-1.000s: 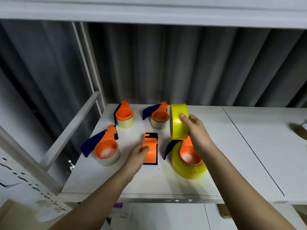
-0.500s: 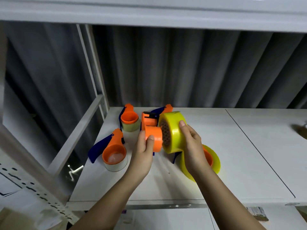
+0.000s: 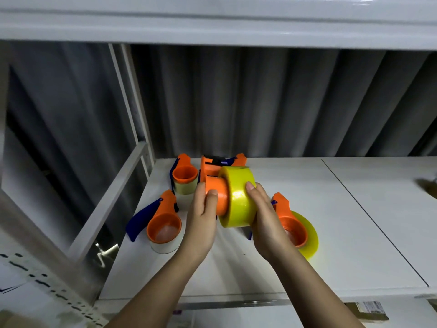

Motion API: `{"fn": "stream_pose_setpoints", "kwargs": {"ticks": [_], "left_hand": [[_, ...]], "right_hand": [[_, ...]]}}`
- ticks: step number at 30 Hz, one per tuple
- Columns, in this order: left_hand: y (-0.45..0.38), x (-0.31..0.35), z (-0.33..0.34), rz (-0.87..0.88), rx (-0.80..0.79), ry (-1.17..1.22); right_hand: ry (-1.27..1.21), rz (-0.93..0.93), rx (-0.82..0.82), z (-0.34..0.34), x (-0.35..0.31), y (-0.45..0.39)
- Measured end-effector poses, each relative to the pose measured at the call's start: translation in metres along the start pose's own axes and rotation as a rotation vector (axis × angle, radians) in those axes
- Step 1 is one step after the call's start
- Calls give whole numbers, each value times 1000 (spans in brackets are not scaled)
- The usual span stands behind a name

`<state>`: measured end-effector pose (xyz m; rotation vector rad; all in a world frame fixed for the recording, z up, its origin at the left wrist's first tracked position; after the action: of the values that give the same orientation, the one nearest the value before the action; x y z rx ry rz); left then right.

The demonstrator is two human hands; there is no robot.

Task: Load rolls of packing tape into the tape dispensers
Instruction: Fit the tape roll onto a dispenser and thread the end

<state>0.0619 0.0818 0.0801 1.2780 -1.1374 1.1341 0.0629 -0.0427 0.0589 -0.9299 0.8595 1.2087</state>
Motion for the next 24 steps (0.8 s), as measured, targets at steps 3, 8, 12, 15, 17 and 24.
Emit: {"fn": "stream_pose_setpoints", "kwargs": {"ticks": [3, 8, 12, 15, 17, 24], "left_hand": [[3, 1, 2, -98, -19, 187], [6, -10, 7, -251, -21, 472], [7, -9, 10, -253, -58, 471], [9, -5, 18, -218, -95, 395], [14, -4, 28, -173, -119, 347], [24, -1, 32, -139, -179, 273]], "right_hand": [[36, 23, -40, -1, 3, 0], [63, 29, -69, -5, 3, 0], [80, -22, 28, -10, -2, 4], [54, -45, 82, -9, -2, 10], [46, -60, -20, 5, 3, 11], [82, -169, -24, 12, 9, 15]]}}
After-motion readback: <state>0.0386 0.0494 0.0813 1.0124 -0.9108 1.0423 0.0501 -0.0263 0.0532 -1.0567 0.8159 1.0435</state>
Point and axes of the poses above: each hand's wrist, its own y-axis away from the middle knuckle, its own z-axis out of the palm, x = y × z, the point moved 6 cm from there along -y, towards the middle knuckle, and after that the axes turned 12 degrees about -z, right-handed, at the moved point
